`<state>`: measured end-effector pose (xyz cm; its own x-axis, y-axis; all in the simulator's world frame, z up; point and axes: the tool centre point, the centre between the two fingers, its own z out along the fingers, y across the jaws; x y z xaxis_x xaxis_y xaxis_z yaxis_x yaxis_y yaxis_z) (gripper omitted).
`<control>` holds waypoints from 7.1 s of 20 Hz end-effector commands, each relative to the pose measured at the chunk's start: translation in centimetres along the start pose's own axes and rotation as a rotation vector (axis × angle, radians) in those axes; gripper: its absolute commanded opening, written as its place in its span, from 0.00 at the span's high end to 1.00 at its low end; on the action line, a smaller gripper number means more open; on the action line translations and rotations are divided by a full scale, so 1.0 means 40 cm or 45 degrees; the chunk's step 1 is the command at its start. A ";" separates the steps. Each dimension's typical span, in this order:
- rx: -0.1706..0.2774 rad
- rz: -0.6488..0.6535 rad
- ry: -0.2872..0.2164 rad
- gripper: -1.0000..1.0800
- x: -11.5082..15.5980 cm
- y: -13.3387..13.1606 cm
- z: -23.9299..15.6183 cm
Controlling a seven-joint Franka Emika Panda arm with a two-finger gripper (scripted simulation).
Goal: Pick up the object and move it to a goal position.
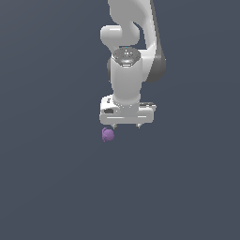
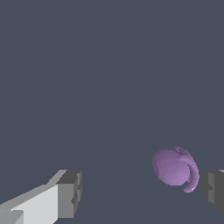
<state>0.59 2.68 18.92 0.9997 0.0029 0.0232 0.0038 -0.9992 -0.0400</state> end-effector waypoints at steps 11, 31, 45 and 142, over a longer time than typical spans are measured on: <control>0.016 -0.045 0.025 0.04 0.002 -0.010 -0.019; -0.034 -0.145 -0.015 0.04 -0.098 0.179 0.169; -0.048 -0.183 -0.034 0.04 -0.150 0.244 0.240; -0.049 -0.187 -0.033 1.00 0.315 -0.456 -0.320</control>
<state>12.73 20.33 32.58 0.9887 0.1497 -0.0002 0.1497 -0.9887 0.0001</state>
